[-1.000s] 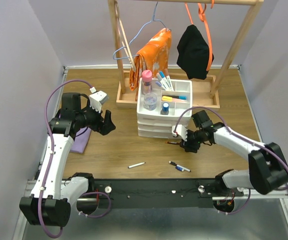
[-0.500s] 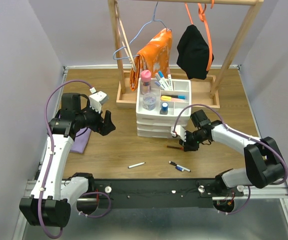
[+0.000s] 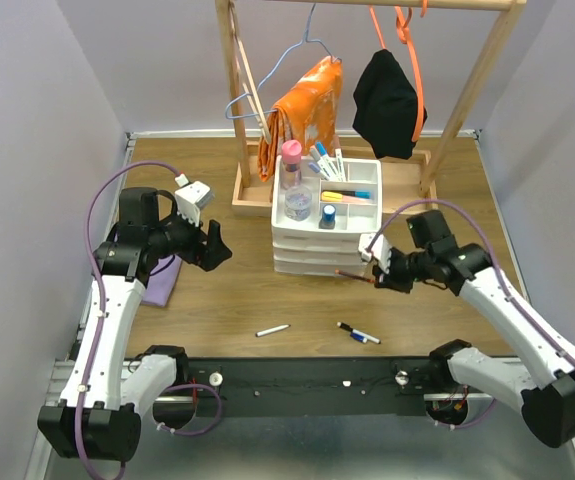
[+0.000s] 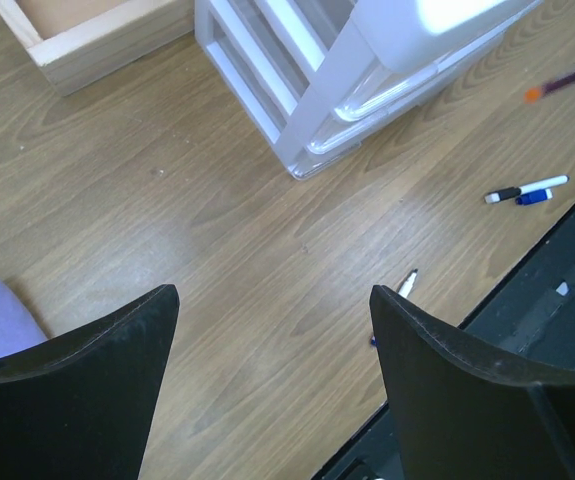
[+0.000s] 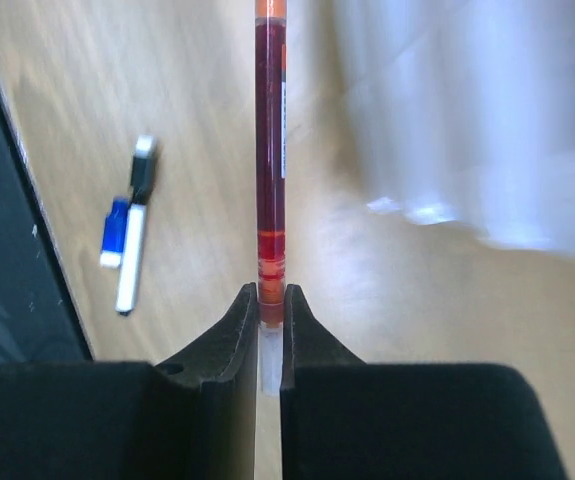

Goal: Sort the stationery into containers
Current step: Pick up the pen from the center of the board, then place the pen in the storage box.

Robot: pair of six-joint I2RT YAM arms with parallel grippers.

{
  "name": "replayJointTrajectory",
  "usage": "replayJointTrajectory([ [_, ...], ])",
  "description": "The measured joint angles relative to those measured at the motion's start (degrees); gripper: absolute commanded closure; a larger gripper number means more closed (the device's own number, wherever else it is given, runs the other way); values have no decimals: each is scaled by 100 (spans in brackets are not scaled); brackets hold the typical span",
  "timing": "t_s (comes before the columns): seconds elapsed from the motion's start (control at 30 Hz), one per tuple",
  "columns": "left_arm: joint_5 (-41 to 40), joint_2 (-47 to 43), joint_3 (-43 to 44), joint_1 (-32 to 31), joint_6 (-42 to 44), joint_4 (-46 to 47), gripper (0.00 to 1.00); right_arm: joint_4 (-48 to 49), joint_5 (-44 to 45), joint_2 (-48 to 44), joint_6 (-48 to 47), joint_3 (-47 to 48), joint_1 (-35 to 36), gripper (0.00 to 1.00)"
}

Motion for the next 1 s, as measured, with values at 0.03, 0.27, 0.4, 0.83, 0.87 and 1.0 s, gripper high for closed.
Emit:
replayJointTrajectory([
  [0.03,37,-15,2,0,-35,33,13,-133,4,-68,31,350,0,96],
  [0.27,348,-61,175,0,-306,212,13,-656,227,98,-389,3311,0,96],
  [0.4,479,-55,398,0,-435,404,13,-772,800,470,-1410,4310,7,96],
  [0.83,658,-146,592,0,-584,1060,12,-1294,3150,2455,-4817,6109,9,96],
  [0.87,658,-214,551,0,-584,1088,12,-1292,3263,2507,-5010,6148,9,96],
  [1.0,658,-544,323,0,-581,1161,12,-1290,3639,2618,-5759,6336,9,96],
])
